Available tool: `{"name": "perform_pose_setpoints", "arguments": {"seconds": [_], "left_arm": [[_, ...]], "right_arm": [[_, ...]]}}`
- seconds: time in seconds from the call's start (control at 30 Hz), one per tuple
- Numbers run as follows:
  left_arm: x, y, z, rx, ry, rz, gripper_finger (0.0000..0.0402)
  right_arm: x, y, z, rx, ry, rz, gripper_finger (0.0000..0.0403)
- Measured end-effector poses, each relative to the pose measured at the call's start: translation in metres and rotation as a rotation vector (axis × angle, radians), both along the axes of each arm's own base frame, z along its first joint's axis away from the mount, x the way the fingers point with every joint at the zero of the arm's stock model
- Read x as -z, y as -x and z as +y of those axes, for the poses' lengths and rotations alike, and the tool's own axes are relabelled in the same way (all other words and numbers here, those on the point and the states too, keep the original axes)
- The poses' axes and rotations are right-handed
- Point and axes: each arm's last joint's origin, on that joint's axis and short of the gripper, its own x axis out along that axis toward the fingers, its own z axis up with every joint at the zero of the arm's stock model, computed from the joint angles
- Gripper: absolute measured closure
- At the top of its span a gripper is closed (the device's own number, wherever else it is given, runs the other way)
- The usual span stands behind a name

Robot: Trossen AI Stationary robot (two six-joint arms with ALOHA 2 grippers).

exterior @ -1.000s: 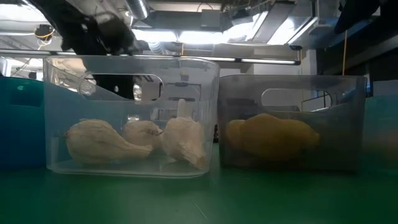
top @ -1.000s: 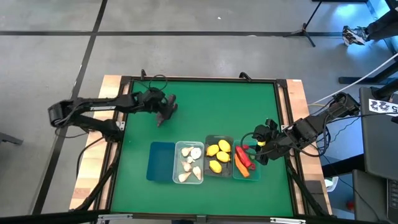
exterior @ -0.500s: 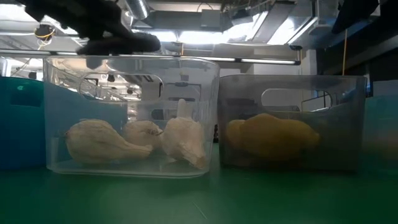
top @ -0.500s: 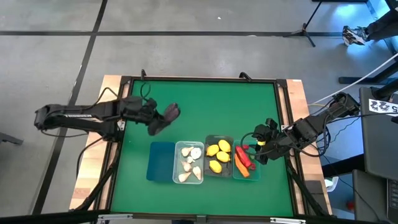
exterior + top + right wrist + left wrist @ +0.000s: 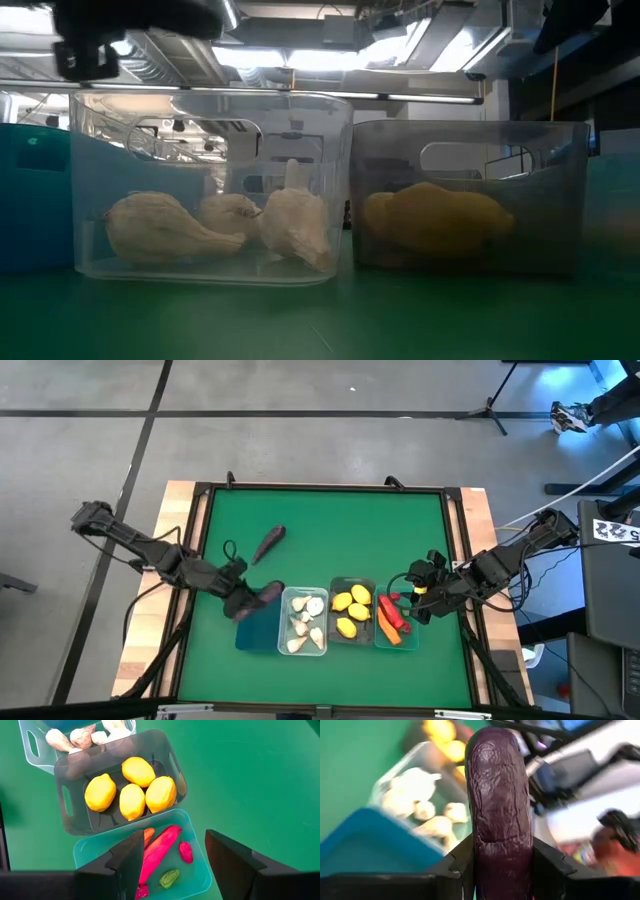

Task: Sort produce into baskets
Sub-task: Put the eggplant into the dark blue bin

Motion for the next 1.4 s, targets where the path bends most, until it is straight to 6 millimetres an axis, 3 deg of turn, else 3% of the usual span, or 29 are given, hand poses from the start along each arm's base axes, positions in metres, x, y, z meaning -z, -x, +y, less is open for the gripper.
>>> {"name": "perform_pose_setpoints", "arguments": {"seconds": [0.2,0.33,0.43,0.63,0.77,1.0,1.2,1.4], "left_arm": [[0.021,-0.002,-0.020,-0.218,0.112,0.151,0.0267],[0.033,-0.009,-0.035,-0.263,0.195,0.233,0.0267],[0.032,-0.014,-0.046,-0.281,0.219,0.291,0.0267],[0.008,-0.016,-0.048,-0.454,0.110,0.444,0.0267],[0.005,-0.022,-0.050,-0.567,0.027,0.536,0.0267],[0.022,-0.047,-0.071,-0.621,-0.004,0.624,0.0267],[0.037,-0.052,-0.080,-0.695,-0.042,0.698,0.0267],[0.047,-0.054,-0.083,-0.709,-0.081,0.727,0.0267]], "right_arm": [[0.000,0.000,0.000,-0.001,0.000,0.001,0.0194],[0.000,0.000,0.000,-0.010,0.007,0.003,0.0194],[0.000,0.000,0.000,-0.017,0.012,0.005,0.0194],[0.000,0.000,0.000,-0.038,0.027,0.009,0.0194],[0.000,0.000,0.000,-0.038,0.026,0.009,0.0194],[0.000,0.000,0.000,-0.041,0.029,0.009,0.0194],[0.001,0.000,0.000,-0.058,0.040,0.012,0.0194],[0.017,0.002,-0.001,-0.059,0.069,0.064,0.0194]]}}
